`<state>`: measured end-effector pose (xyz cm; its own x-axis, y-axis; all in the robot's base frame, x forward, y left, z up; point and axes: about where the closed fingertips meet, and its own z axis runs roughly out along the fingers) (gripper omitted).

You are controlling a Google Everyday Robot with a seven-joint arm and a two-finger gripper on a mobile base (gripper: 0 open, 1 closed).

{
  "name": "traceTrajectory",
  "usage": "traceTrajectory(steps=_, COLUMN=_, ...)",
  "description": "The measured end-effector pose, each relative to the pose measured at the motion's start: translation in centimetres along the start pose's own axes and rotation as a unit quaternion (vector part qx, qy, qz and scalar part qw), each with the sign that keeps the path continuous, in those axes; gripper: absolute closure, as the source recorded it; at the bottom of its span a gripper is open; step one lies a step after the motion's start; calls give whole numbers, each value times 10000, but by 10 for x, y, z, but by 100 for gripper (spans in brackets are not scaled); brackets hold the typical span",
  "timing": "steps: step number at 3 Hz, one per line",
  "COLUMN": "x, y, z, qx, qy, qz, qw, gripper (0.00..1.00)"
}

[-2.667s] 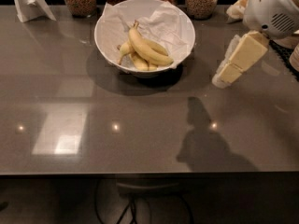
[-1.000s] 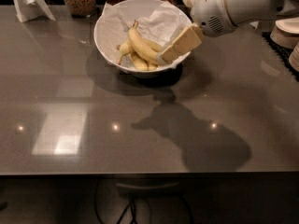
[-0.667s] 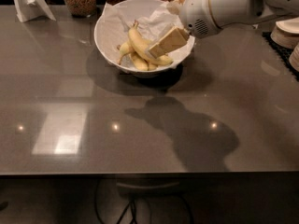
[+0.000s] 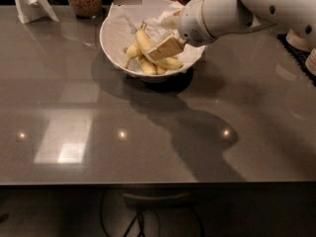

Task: Pick banana from white bowl

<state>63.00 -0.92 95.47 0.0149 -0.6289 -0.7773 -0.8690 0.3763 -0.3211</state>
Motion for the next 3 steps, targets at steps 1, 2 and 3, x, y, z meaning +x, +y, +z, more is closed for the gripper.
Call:
traceTrajectory(steps=1, x=12, y=0, z=17, qx=-64, qy=105, qz=86, qw=9999, gripper=35)
traceTrajectory(steps=2, x=23, y=1, z=35, qx=-172, qy=217, qz=185, qw=9994, gripper=36)
traceTrajectory(steps=3, x=35, y=-4, z=46, qx=-203, qy=305, qz=315, qw=9988, gripper=46)
